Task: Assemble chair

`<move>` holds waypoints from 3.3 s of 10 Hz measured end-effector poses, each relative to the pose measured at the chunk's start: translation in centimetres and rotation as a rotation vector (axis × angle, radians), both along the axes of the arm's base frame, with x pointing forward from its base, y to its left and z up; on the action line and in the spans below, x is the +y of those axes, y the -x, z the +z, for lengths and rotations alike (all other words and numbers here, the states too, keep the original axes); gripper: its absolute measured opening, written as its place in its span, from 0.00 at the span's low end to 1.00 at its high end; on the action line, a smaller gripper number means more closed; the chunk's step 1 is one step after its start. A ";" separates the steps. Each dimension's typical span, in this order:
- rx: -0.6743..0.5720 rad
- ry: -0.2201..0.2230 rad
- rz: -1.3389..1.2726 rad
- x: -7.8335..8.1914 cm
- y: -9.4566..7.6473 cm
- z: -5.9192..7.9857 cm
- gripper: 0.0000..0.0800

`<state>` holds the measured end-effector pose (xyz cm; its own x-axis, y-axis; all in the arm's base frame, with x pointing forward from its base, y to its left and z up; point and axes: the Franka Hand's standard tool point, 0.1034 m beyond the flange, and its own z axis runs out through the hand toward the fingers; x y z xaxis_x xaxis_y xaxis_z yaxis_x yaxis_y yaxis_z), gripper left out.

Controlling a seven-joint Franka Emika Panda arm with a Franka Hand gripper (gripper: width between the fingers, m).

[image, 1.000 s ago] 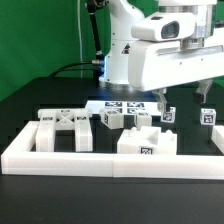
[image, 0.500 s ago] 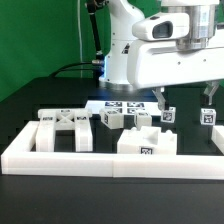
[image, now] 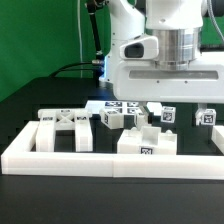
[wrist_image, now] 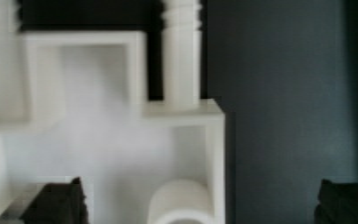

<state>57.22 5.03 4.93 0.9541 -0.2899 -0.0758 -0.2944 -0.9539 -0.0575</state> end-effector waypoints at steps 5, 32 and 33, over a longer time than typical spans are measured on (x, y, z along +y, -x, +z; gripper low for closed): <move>0.000 -0.002 -0.016 0.9 -0.5 -2.7 0.81; -0.021 -0.025 0.194 7.5 -1.9 -2.7 0.04; -0.019 -0.019 0.188 7.0 -1.9 -2.8 0.18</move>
Offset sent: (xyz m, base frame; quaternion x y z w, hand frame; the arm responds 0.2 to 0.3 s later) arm 0.0179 -0.0044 -0.0288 -0.0147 0.0352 -0.0317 0.9988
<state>59.16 11.98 2.16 0.9925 -0.1055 -0.0610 -0.1103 -0.9907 -0.0800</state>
